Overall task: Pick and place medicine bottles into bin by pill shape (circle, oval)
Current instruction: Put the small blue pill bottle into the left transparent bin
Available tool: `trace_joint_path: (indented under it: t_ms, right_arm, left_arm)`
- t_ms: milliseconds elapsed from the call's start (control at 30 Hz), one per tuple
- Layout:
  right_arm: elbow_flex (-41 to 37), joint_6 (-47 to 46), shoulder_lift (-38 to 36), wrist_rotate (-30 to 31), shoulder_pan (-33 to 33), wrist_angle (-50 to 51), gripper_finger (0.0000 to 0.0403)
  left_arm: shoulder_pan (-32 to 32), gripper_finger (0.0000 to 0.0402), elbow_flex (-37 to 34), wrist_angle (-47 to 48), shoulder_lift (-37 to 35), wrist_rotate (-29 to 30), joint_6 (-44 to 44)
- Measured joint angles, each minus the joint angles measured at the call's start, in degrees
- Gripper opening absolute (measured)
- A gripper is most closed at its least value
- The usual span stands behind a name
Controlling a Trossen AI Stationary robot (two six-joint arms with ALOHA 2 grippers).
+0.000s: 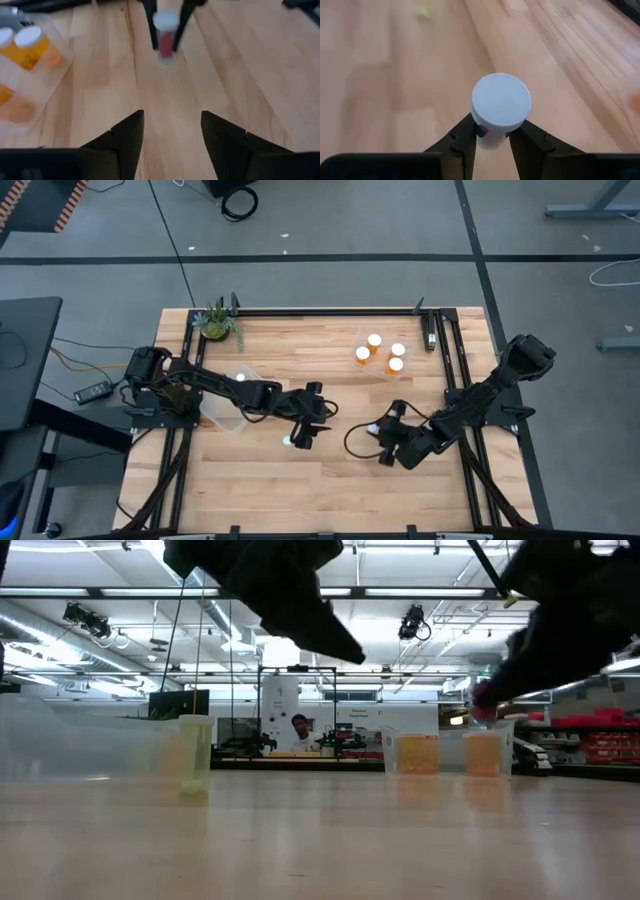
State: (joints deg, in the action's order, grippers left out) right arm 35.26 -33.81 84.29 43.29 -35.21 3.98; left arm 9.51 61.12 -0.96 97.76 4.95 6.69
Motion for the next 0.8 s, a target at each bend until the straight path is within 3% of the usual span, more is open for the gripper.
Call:
trace_joint_path:
  t_ms: [467,800]
  right_arm:
    - [0.42,16.23,0.00,-9.52,7.01,-20.01,0.0112]
    - [0.42,21.51,0.00,-12.11,10.03,-25.20,0.0112]
  left_arm:
    - [1.17,0.0250,0.04,-11.56,0.89,1.10,-0.03]
    - [1.15,0.0252,0.04,-14.40,0.89,1.42,-0.03]
